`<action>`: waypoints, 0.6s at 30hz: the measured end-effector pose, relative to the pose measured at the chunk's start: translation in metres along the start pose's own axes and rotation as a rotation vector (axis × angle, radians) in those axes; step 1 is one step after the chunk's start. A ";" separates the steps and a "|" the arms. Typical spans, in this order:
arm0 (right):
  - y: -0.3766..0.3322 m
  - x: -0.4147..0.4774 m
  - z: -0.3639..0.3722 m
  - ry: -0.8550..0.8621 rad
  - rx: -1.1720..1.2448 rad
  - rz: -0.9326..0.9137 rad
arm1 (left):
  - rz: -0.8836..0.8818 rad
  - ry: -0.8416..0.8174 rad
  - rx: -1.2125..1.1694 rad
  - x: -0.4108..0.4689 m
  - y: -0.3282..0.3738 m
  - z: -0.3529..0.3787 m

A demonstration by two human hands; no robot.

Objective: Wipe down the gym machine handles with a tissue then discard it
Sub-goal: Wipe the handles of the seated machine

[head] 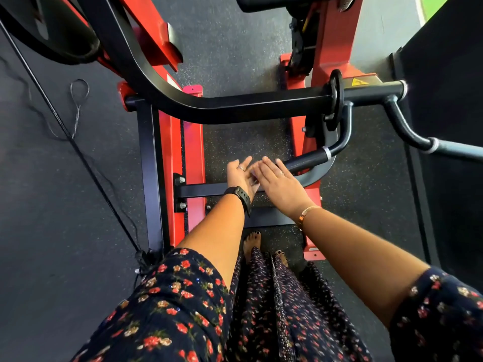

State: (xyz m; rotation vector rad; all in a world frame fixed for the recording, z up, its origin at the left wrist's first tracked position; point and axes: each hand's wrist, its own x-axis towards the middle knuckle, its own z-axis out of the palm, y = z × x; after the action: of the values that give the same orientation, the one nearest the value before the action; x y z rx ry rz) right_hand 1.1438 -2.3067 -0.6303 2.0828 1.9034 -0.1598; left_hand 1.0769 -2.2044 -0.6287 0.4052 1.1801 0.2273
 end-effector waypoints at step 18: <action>-0.002 -0.007 -0.015 -0.072 0.191 0.168 | -0.001 0.033 0.325 -0.009 -0.010 0.017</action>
State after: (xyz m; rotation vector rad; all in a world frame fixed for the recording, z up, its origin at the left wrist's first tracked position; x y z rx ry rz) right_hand 1.1390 -2.3086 -0.6145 2.3159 1.7222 -0.3860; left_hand 1.0893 -2.2200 -0.6197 0.6870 1.2524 0.0404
